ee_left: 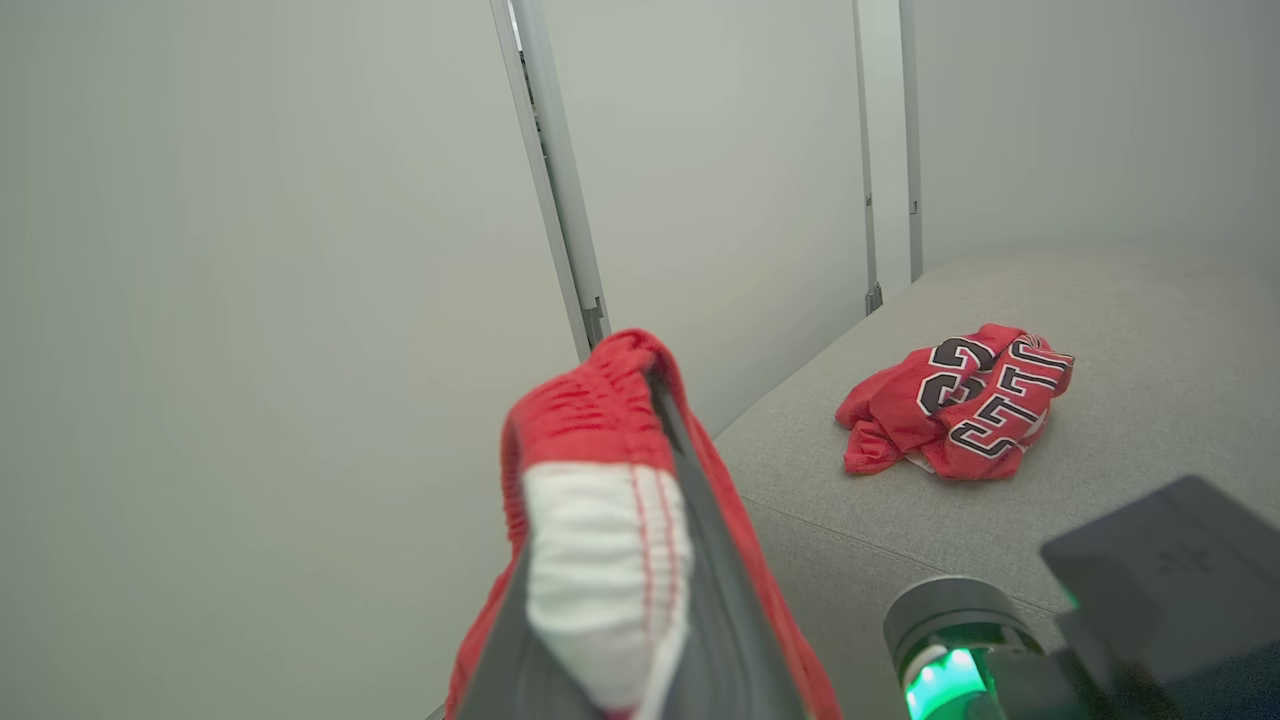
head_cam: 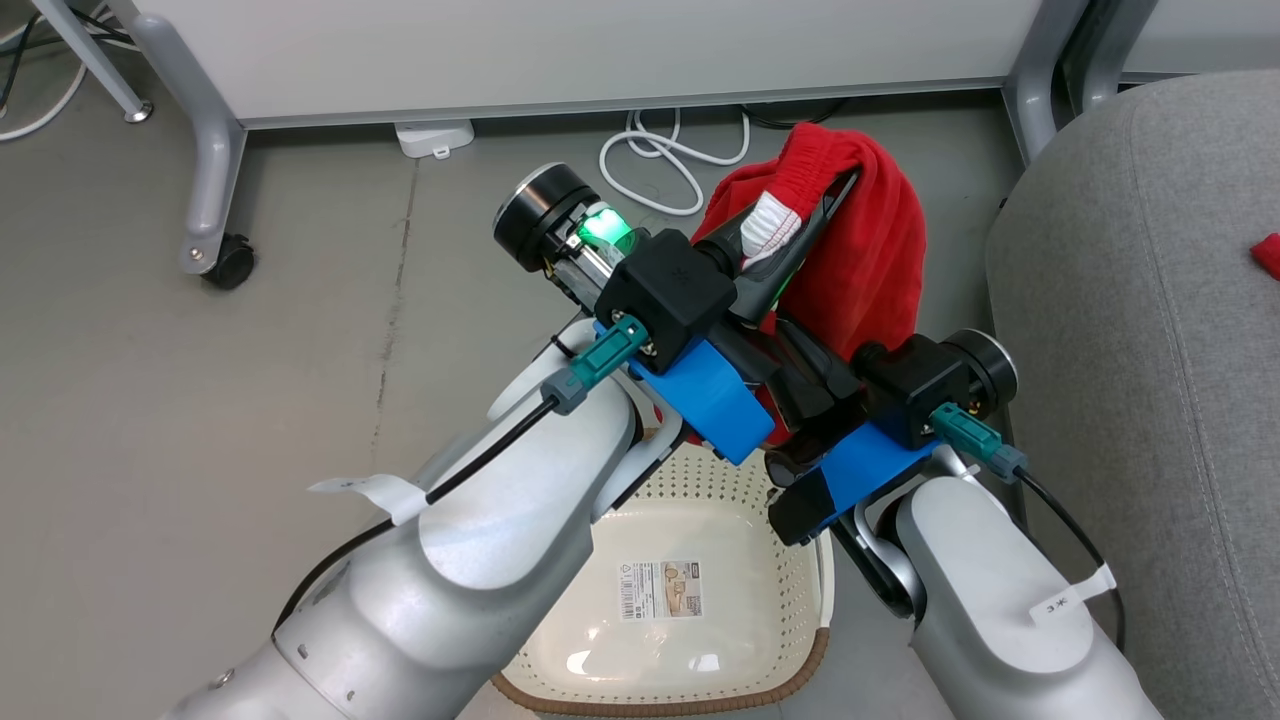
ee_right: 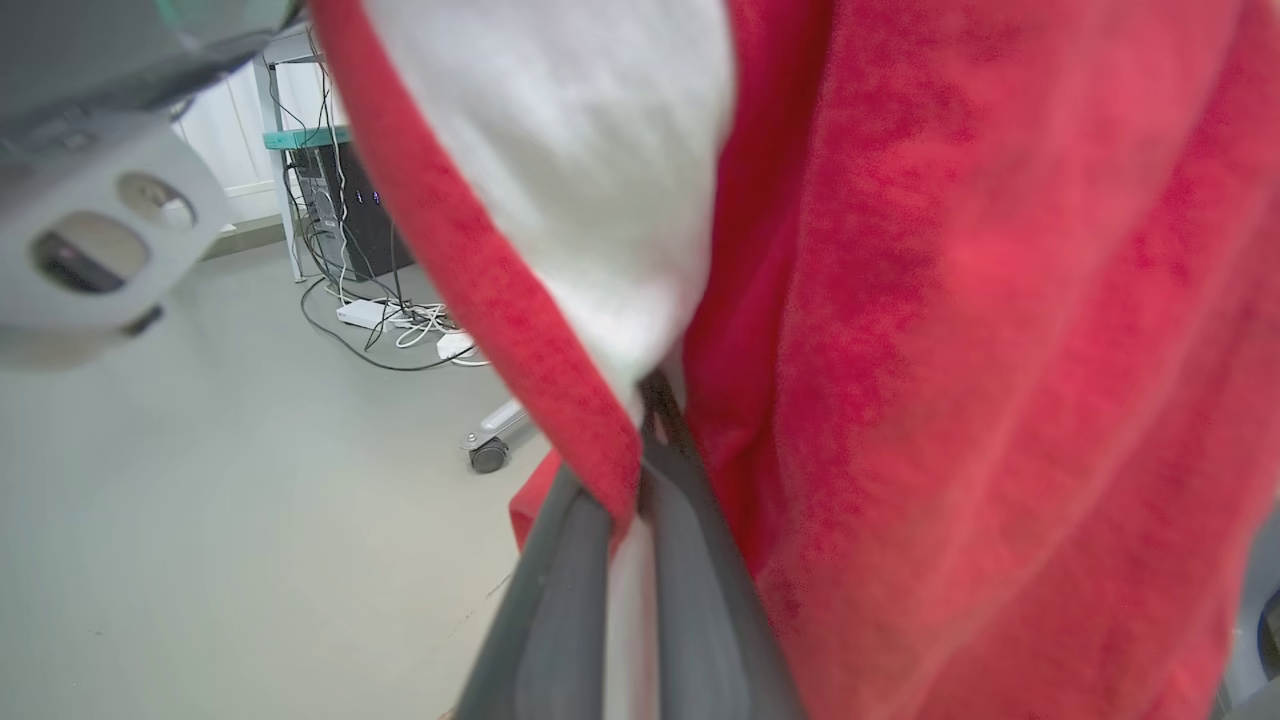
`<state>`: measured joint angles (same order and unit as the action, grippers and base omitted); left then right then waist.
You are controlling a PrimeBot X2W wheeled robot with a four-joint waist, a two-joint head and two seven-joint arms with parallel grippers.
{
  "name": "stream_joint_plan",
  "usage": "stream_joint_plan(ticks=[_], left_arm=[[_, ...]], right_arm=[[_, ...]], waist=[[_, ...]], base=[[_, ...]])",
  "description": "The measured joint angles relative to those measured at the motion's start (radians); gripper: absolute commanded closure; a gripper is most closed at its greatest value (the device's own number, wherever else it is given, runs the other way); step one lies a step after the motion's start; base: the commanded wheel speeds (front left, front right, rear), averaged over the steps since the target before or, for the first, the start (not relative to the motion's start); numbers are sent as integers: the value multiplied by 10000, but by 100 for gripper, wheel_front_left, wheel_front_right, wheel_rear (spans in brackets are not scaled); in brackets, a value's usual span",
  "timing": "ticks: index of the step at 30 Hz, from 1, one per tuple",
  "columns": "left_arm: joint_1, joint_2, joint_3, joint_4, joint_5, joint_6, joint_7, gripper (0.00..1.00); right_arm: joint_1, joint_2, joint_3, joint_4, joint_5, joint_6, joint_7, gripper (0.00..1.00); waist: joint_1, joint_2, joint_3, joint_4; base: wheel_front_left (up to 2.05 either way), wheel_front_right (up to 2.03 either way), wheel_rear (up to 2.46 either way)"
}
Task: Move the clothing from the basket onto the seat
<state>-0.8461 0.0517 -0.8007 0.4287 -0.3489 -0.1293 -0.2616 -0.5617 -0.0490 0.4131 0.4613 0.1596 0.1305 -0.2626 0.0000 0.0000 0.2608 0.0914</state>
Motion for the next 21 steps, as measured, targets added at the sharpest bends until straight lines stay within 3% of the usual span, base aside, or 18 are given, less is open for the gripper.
stream_joint_plan(ticks=[17,18,19,21], left_arm=[[36,-4,6,52,0,21,0,100],[36,-4,8,54,40,69,0,64],[36,-6,10,71,81,77,0,0],[36,-6,10,107,115,107,-2,0]], right_arm=[[5,0,128,-25,92,2,0,100],[5,0,128,-25,92,2,0,100],[5,0,128,-25,94,0,0,100],[5,0,128,-42,96,2,0,100]], waist=[[0,0,-10,-49],[0,0,-8,-53],[0,0,-6,-56],[0,0,-7,-66]], base=[[0,0,0],[0,0,0],[0,0,0],[0,0,0]])
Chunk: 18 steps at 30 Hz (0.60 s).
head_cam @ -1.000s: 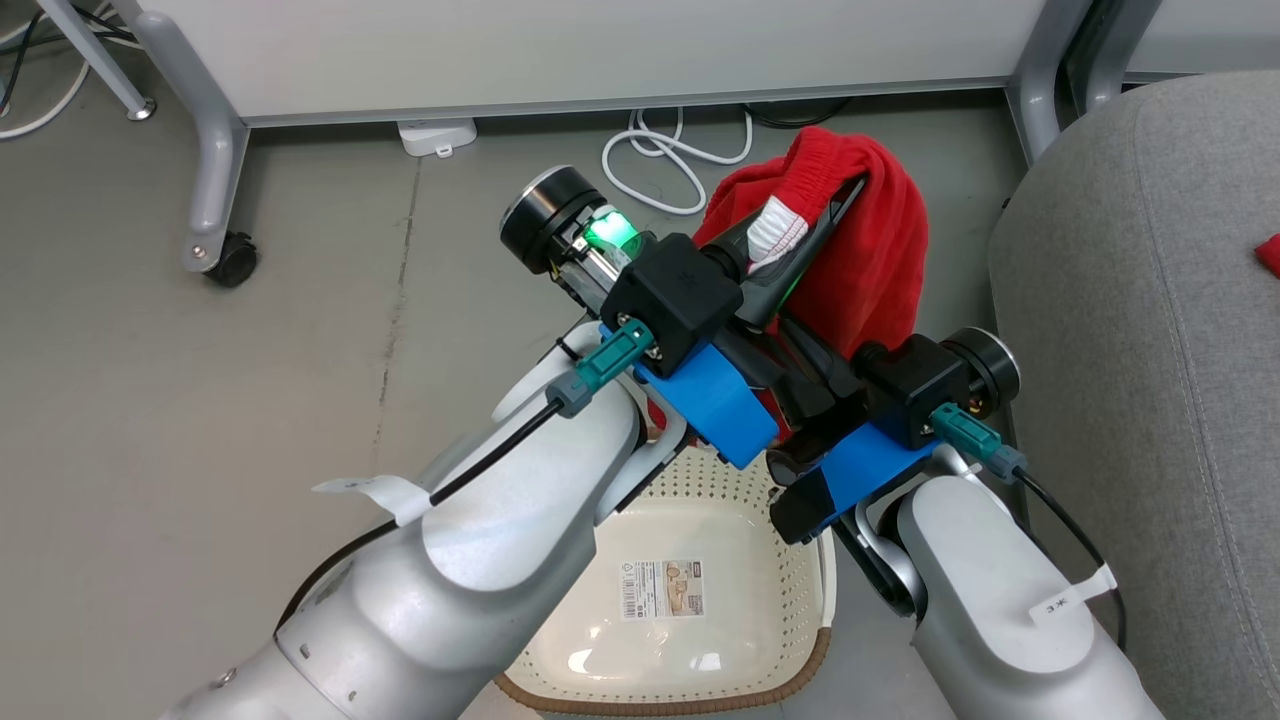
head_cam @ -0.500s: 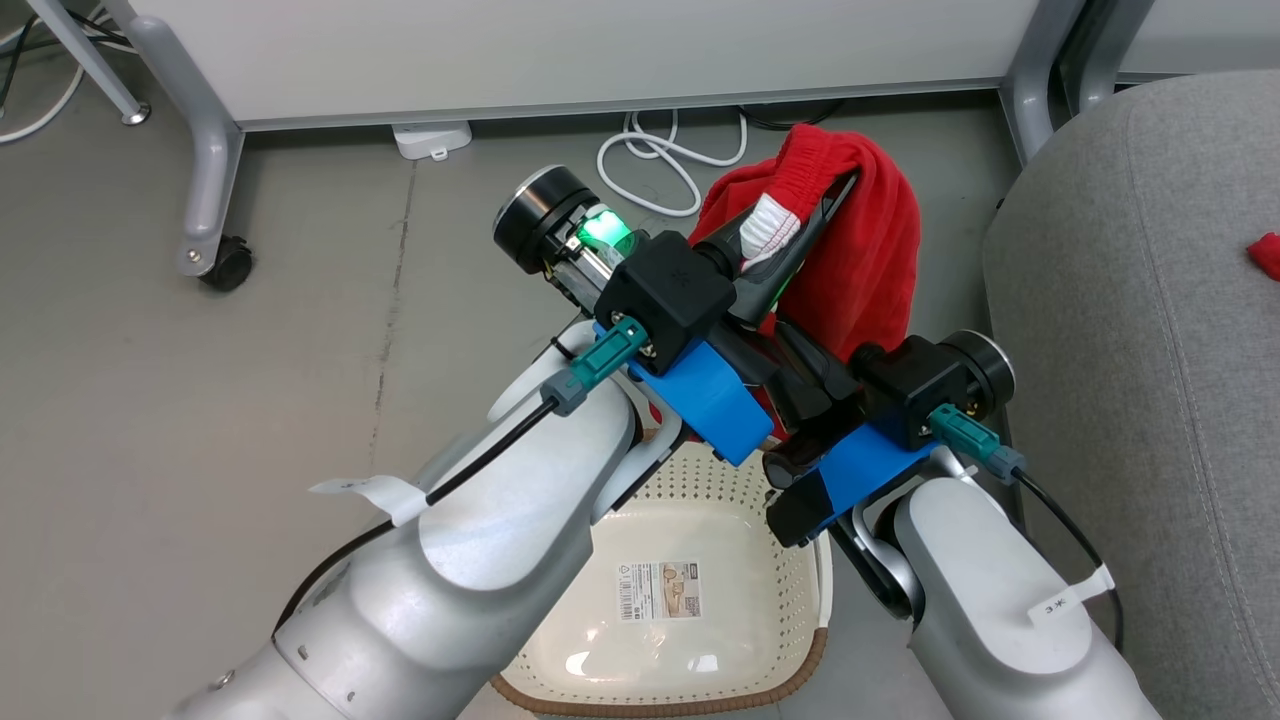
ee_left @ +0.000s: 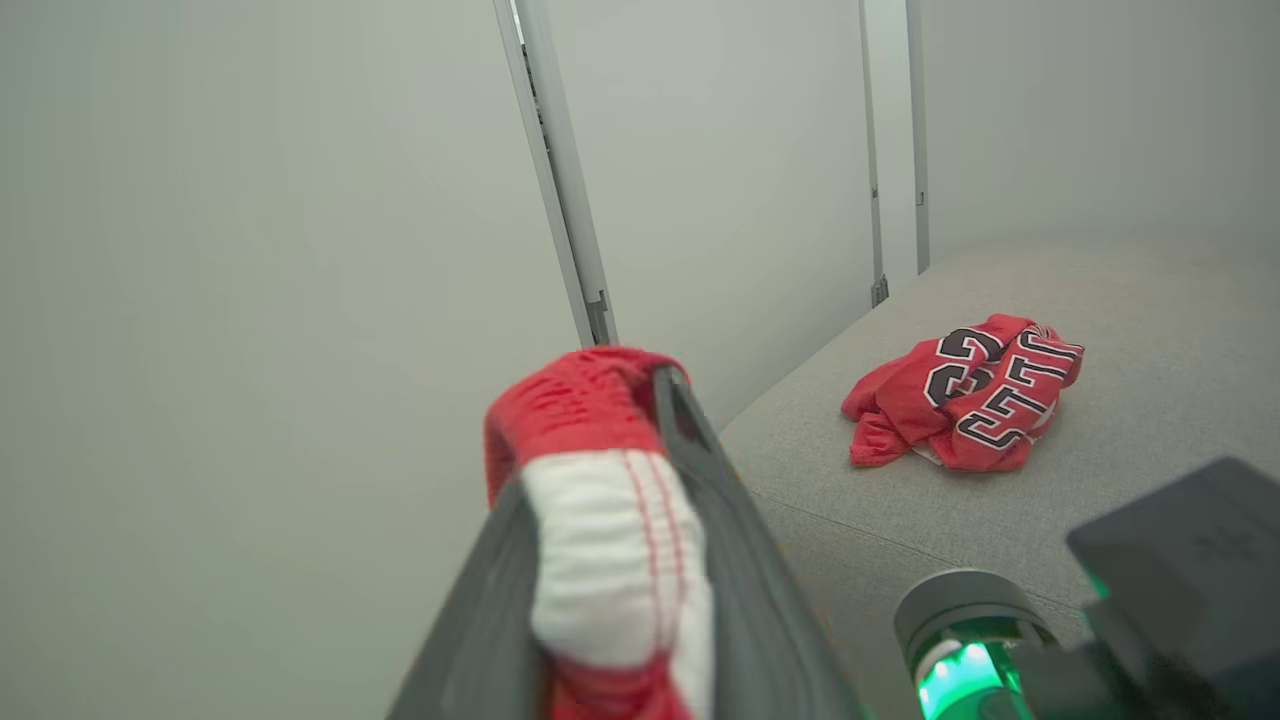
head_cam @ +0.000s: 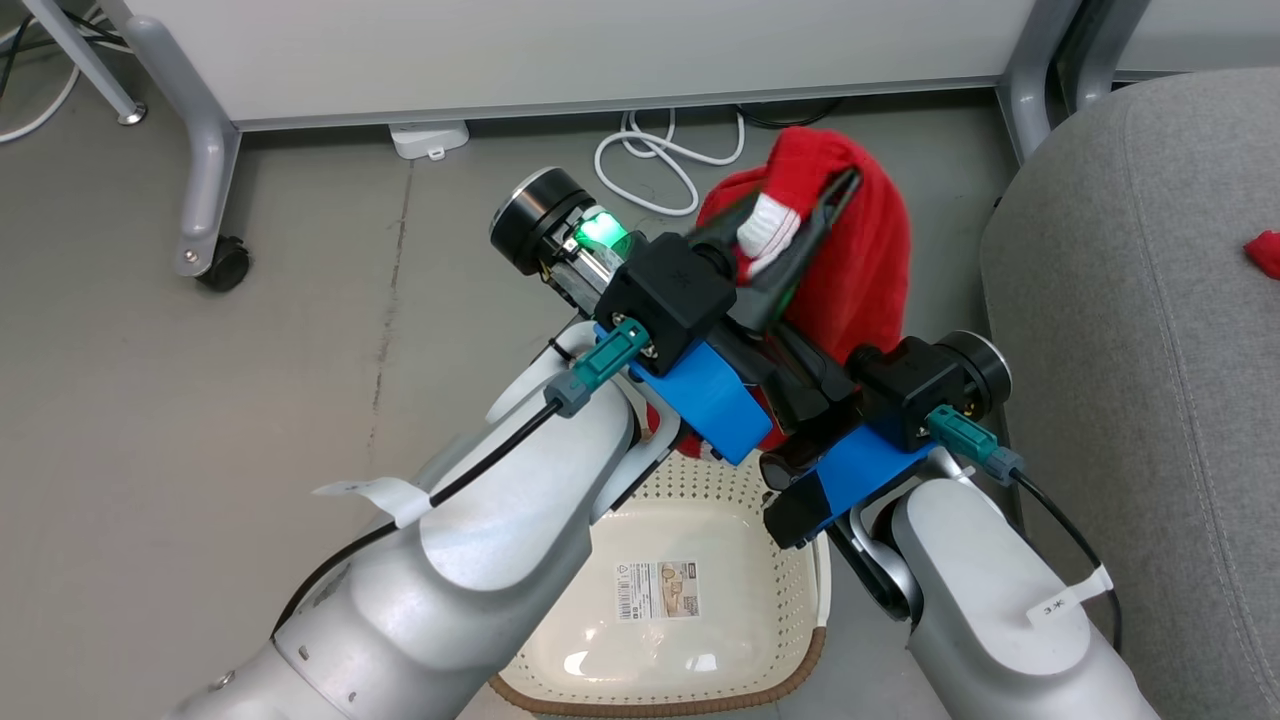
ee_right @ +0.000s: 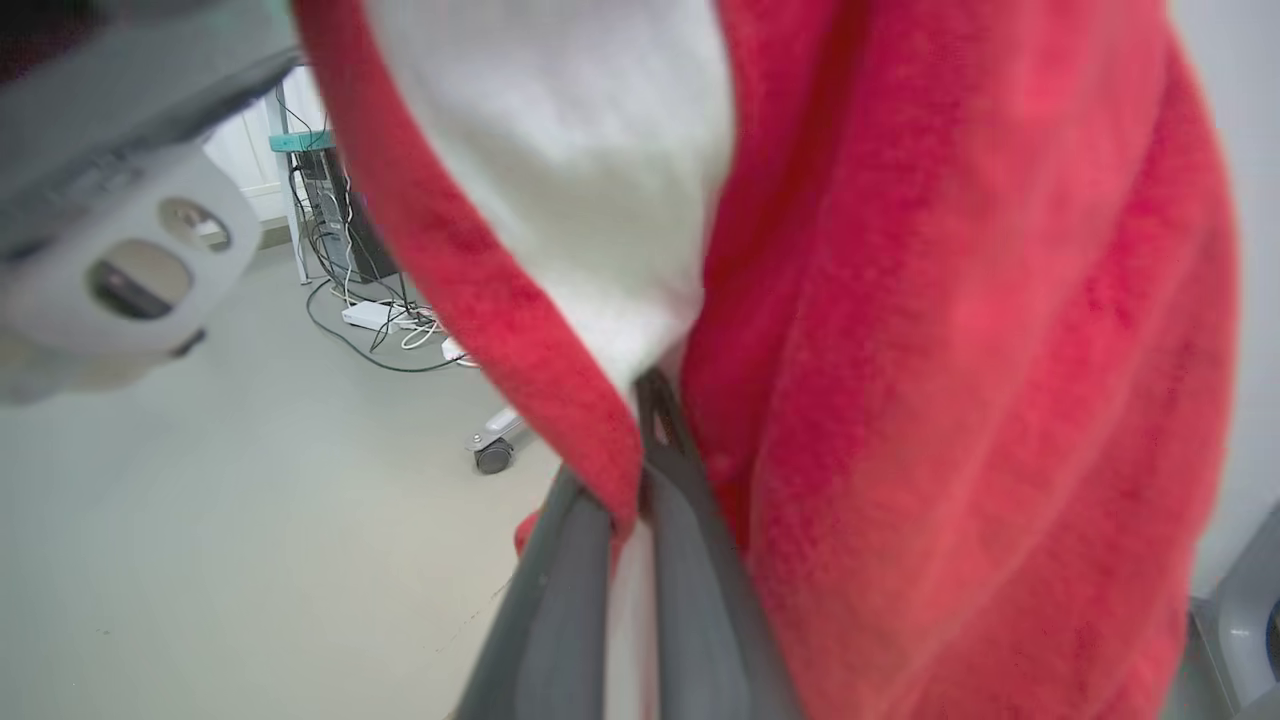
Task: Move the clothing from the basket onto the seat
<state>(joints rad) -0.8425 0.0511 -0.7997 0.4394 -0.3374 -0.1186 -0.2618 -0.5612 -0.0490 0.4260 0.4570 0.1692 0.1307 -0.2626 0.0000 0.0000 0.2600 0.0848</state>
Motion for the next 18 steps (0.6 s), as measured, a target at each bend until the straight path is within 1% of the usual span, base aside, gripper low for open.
stream_joint_plan(ticks=[11,18], left_arm=[[14,-2,104,94,222,33,2,0],[229,148,290,284,334,29,0,0]], right_arm=[[81,0,-35,-169,10,-2,0,100],[178,2,-581,-623,-140,0,0,100]], waist=[[0,0,-28,-83],[1,0,33,-389]], base=[[0,0,0],[0,0,0]])
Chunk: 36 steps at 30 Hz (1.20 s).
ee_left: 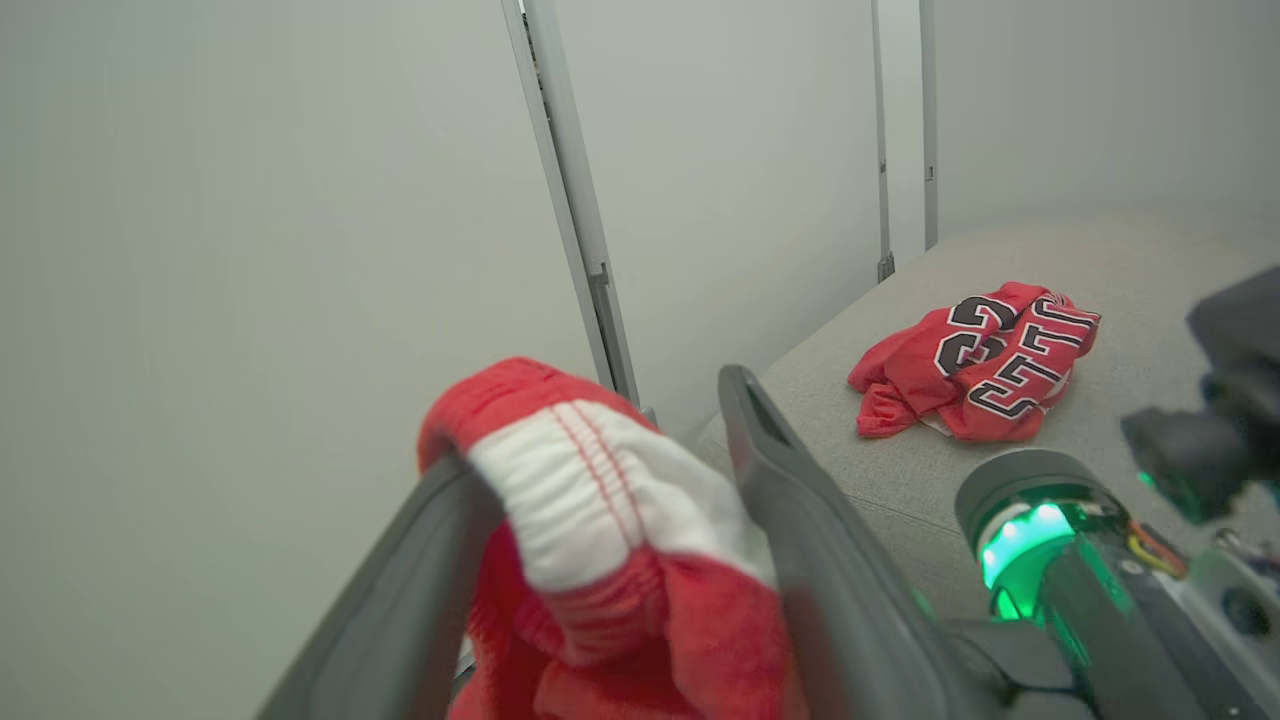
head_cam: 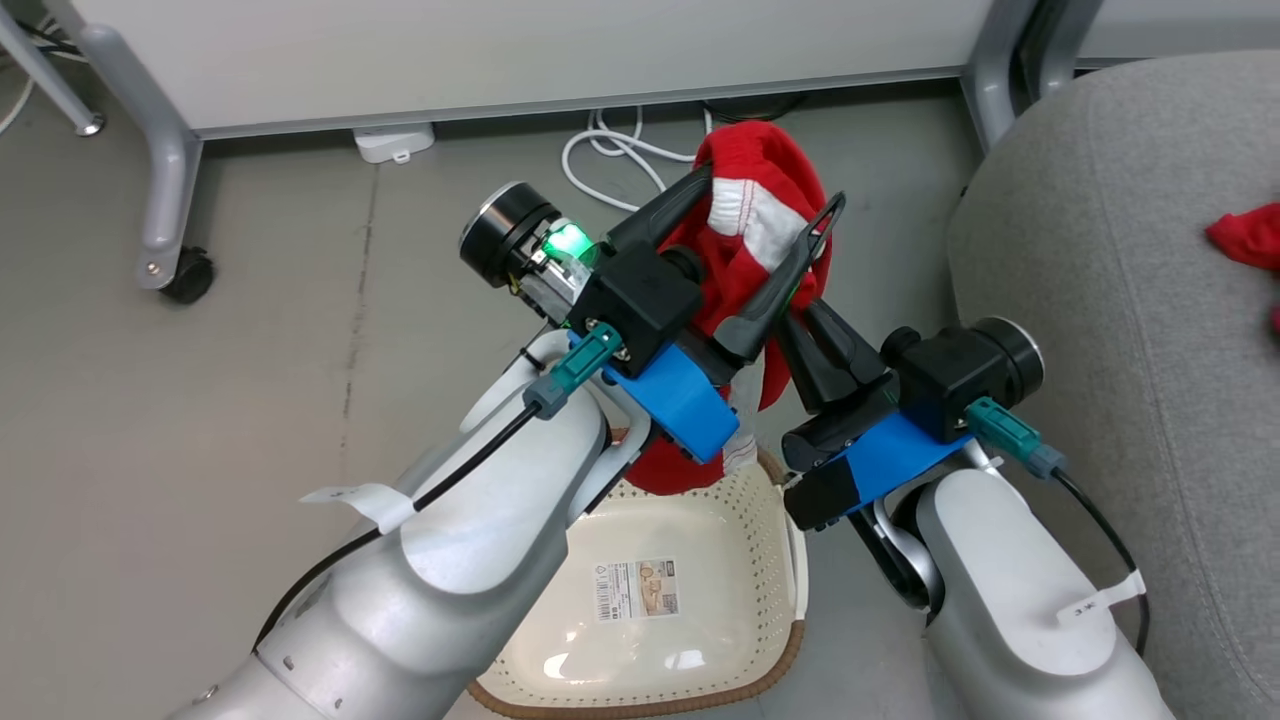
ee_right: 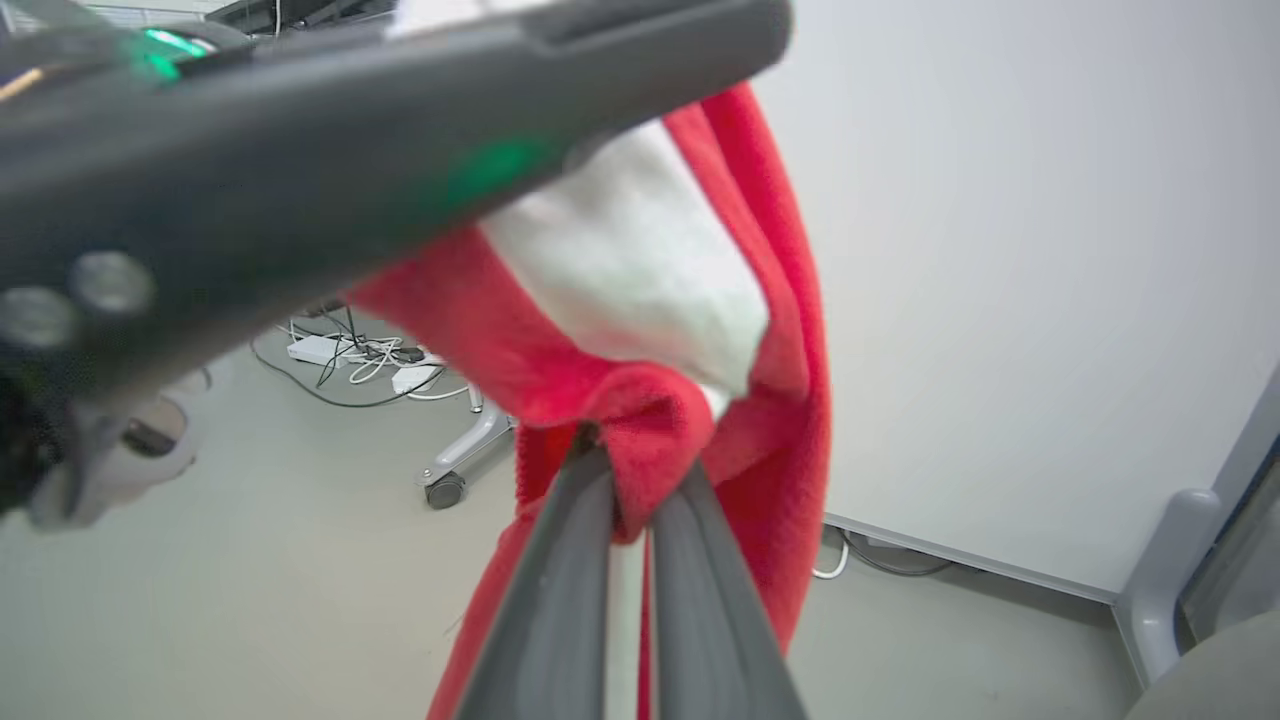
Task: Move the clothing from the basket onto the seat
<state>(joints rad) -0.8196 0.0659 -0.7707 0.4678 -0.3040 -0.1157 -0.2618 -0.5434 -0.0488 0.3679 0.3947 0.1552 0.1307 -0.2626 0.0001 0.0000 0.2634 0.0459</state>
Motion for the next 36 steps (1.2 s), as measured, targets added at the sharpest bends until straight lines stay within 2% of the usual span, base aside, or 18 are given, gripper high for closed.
stream_joint_plan(ticks=[9,23,36], left_arm=[[222,198,59,75,113,-42,0,0],[597,483,-115,178,140,-84,0,0],[785,665,-767,167,209,-132,0,0]], right_arm=[[319,-2,-616,-686,-236,-2,0,100],[894,-10,-2314,-1547,-686,-2,0,100],[1218,-13,-3611,-2234,-648,-2,2,100]], waist=[[0,0,78,-675],[-1,0,170,-1795],[-1,0,371,-2946]], base=[[0,0,0],[0,0,0],[0,0,0]])
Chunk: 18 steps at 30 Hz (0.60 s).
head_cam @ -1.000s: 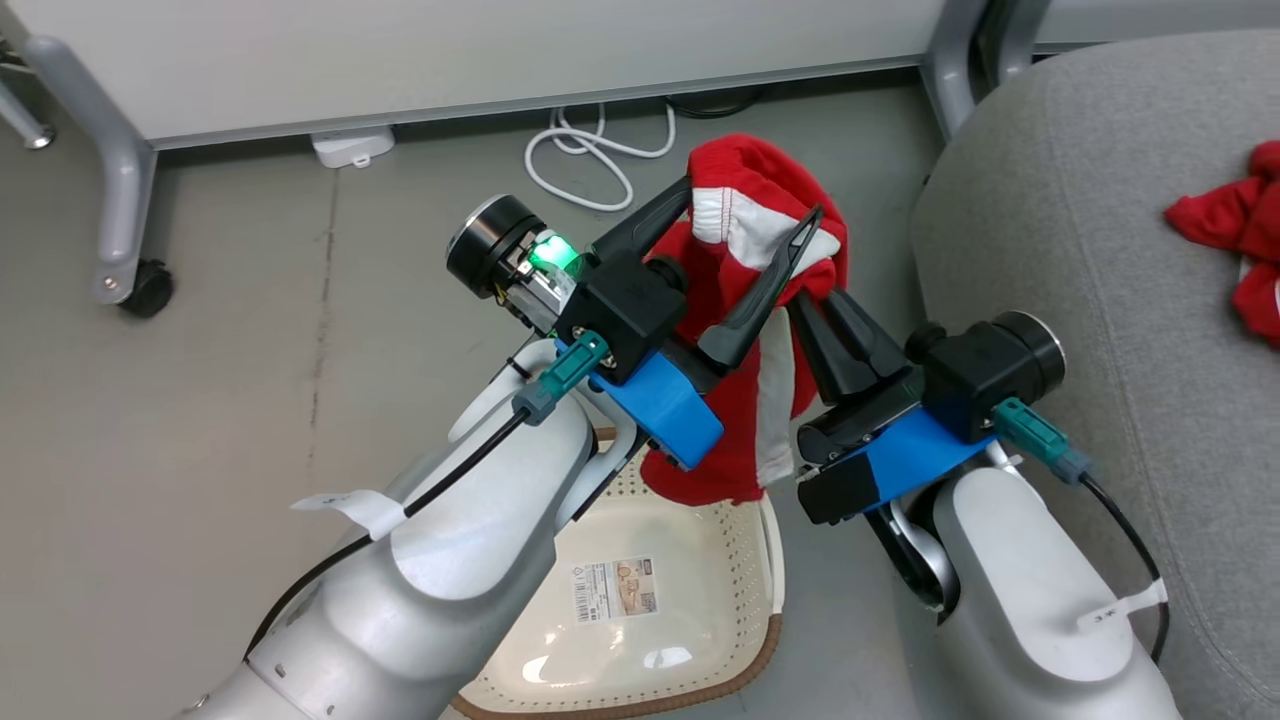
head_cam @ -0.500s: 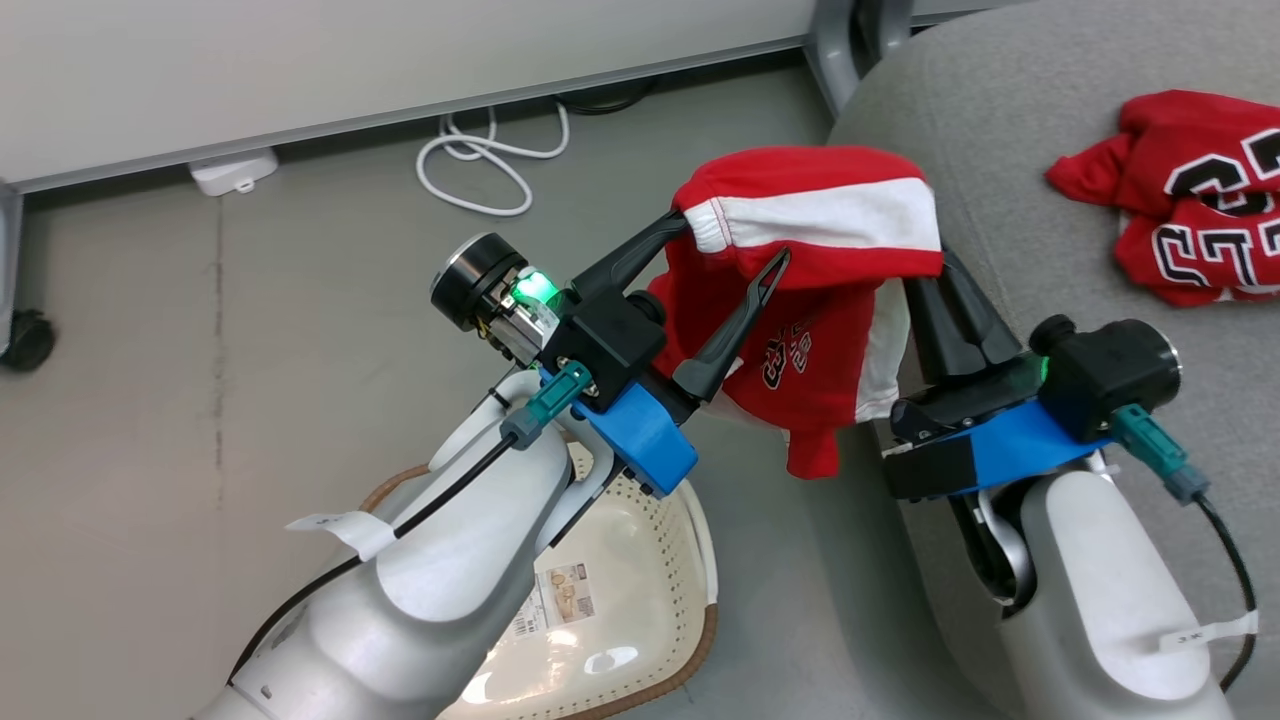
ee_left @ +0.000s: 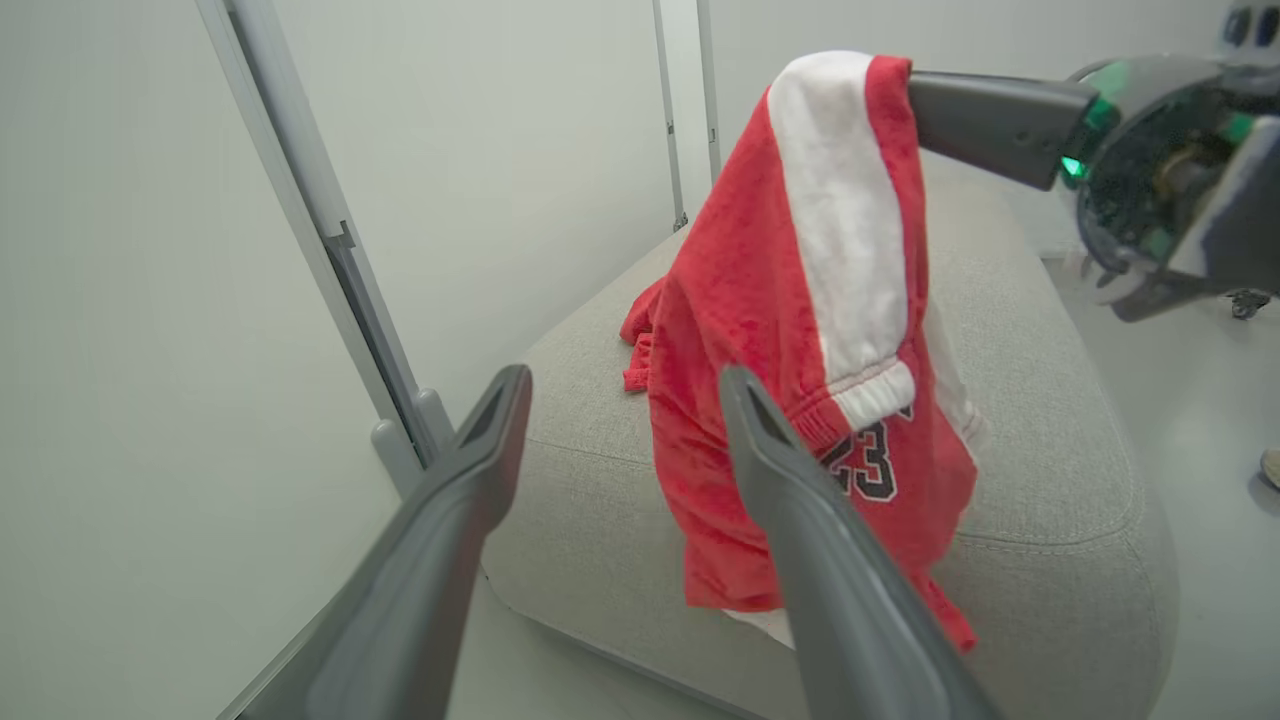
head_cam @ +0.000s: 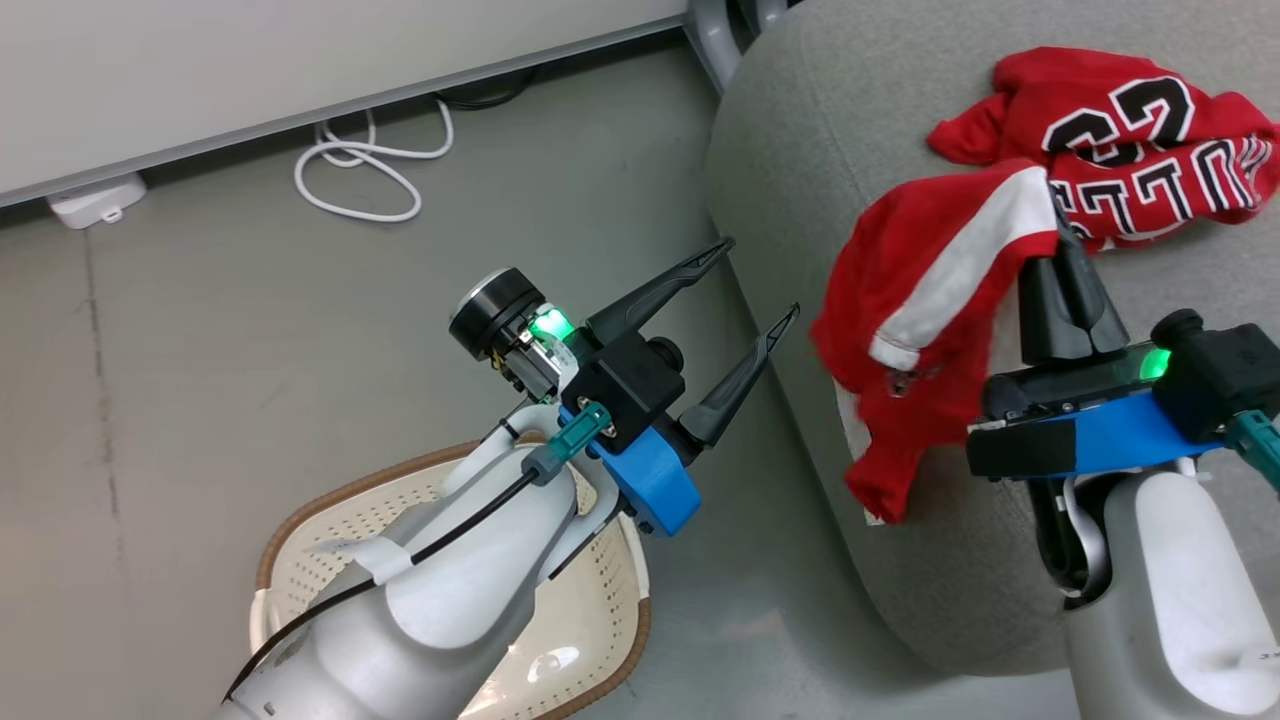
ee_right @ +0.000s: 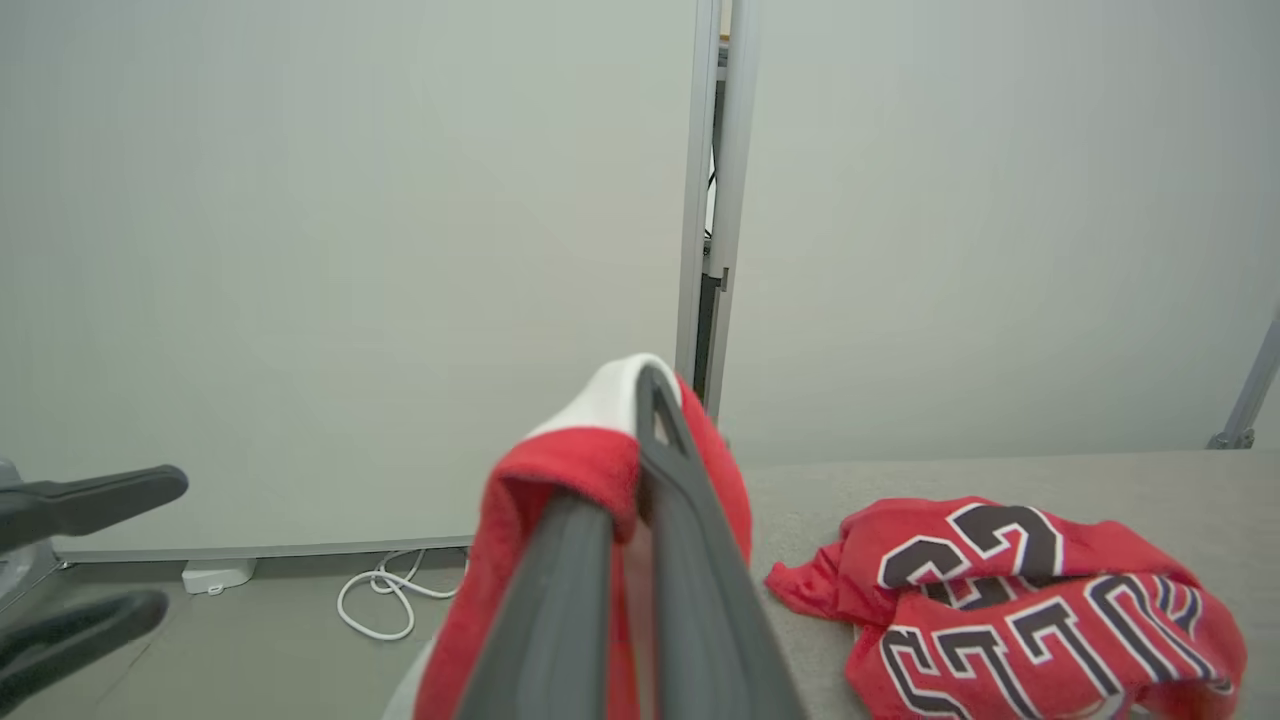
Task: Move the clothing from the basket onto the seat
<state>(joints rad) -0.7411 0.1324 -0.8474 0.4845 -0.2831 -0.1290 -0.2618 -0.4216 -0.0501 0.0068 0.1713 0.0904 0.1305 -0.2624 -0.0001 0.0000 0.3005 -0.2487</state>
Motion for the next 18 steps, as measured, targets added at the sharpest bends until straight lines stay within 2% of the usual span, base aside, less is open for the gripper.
stream_joint_plan(ticks=[18], left_arm=[[4,274,-583,-242,-75,-6,0,0]], right_arm=[[707,0,-1323,-711,-10,2,-2,100]], waist=[[0,0,303,-1469]], base=[[0,0,0]])
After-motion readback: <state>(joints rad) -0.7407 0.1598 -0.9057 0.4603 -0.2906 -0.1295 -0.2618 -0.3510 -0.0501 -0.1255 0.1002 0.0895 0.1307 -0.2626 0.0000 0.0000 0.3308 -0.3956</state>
